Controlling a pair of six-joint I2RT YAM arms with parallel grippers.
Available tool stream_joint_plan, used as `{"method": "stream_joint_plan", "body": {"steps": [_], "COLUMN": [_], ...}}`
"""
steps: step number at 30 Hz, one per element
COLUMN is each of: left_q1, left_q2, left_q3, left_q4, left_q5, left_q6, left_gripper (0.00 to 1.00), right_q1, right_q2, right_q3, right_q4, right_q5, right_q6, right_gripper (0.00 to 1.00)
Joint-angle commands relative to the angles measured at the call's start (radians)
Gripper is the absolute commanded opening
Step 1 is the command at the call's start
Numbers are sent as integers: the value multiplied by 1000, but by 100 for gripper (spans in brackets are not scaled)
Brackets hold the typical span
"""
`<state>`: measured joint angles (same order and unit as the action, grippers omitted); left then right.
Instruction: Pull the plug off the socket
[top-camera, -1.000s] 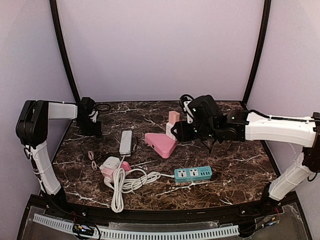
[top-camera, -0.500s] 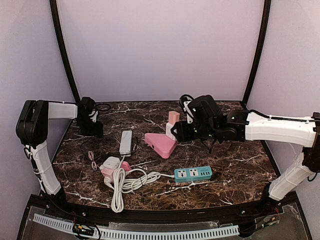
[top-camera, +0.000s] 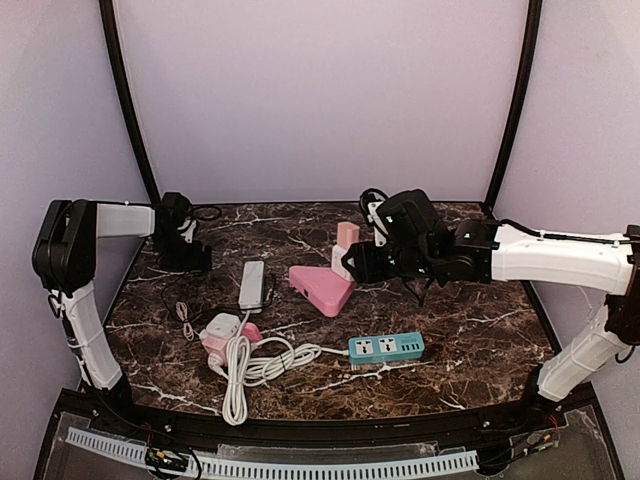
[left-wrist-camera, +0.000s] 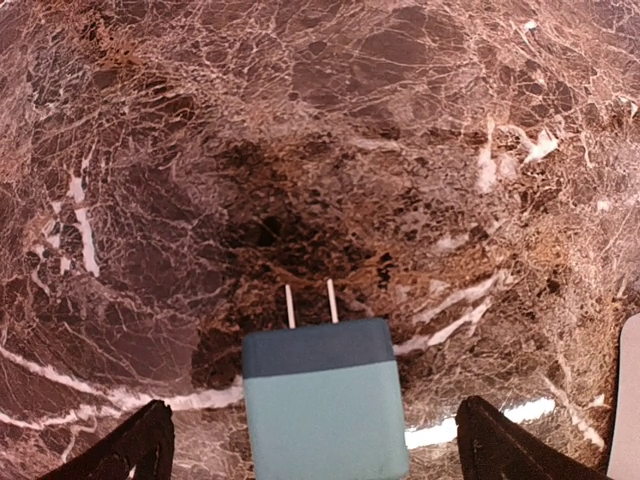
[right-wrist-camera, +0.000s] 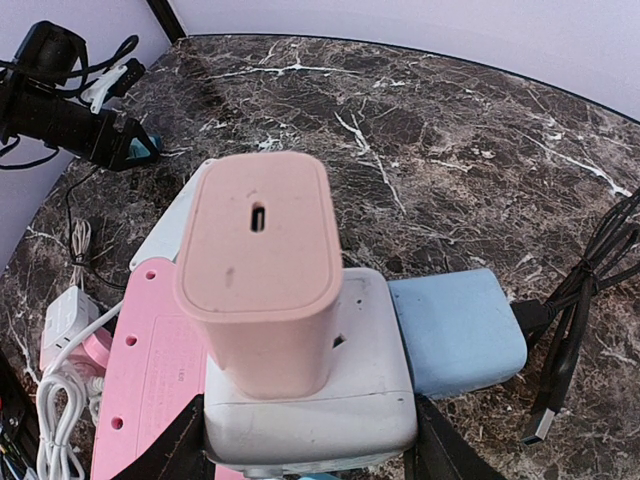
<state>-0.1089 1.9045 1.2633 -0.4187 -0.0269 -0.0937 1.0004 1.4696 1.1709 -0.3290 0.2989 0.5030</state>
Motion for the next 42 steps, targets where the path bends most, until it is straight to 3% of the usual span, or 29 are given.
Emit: {"method": "stream_joint_plan", "body": {"steps": [1,7,13,22,29,35,42], "left_q1": [6,6,6,-31,-154,-258,-307], "left_q2": [-81,-169,-284,-475,-479,-457,-390], "left_q3": [3,-19,-37,-93,-94,-138,-140], "left_q4": [-3,31,50,127,184,362,415], "left_q5": [12,23,133,446,676,937,1048], "left_q6": [4,17,25,-47,-112,-274,-364], "left_gripper": [99,99,99,97,91,90,89], "right_q1": [1,1,9,30,55,64,65], "right_q2": [-40,-40,-60,-118,-131,-130,-139], "right_q3": [4,6,-31,-132,-169,-171,-177], "right_q4": [107,115,191,386,509,564,621], "right_q5": [3,-1,-28,-51,-3,35,31], "right_q6": [5,-3,-49,-123,-177,-237,-304], "right_gripper": [0,0,0,0,0,0,0]}}
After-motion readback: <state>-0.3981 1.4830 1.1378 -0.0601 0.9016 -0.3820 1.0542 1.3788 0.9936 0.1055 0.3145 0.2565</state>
